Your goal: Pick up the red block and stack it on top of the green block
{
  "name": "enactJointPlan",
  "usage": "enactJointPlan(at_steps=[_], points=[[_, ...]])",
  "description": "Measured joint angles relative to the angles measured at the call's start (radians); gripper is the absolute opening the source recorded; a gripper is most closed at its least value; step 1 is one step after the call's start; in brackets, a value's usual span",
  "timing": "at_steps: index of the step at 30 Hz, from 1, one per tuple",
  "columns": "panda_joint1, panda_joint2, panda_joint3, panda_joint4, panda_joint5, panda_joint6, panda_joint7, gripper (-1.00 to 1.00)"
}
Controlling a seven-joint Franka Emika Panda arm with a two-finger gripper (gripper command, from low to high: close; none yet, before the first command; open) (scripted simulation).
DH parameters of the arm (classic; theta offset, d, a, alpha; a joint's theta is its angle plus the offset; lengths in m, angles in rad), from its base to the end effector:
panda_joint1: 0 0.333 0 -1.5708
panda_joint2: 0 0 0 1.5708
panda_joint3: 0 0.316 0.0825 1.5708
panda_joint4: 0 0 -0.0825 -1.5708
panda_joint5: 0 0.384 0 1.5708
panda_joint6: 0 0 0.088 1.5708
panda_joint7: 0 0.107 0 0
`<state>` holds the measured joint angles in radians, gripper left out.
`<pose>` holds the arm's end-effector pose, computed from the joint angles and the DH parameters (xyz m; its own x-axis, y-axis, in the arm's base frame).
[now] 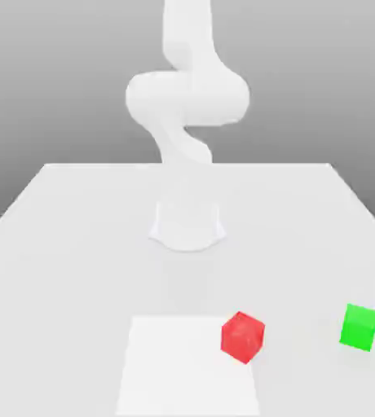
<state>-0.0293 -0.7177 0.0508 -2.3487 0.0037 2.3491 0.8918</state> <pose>0.3794 0.0144 0.6614 0.4799 -0.7614 0.4358 -0.5807 -0.6480 -0.4928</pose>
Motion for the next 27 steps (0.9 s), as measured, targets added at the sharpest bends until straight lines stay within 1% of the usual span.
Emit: enactJointPlan(at_steps=[6,11,18,20,22,26,27], points=[[-0.071,0.23,0.136,-0.13,-0.001,0.136,0.262,0.0],[-0.11,0.414,0.226,-0.234,-0.015,0.244,0.479,0.0],[-0.103,0.669,0.294,-0.378,-0.031,0.393,0.777,0.0],[-0.088,0.738,0.294,-0.404,-0.042,0.439,0.844,0.0],[-0.081,0.806,0.269,-0.402,-0.098,0.491,0.9,0.0],[0.007,0.942,0.151,-0.382,-0.228,0.6,1.0,0.0],[0.03,0.968,0.123,-0.378,-0.25,0.621,1.016,-1.0]])
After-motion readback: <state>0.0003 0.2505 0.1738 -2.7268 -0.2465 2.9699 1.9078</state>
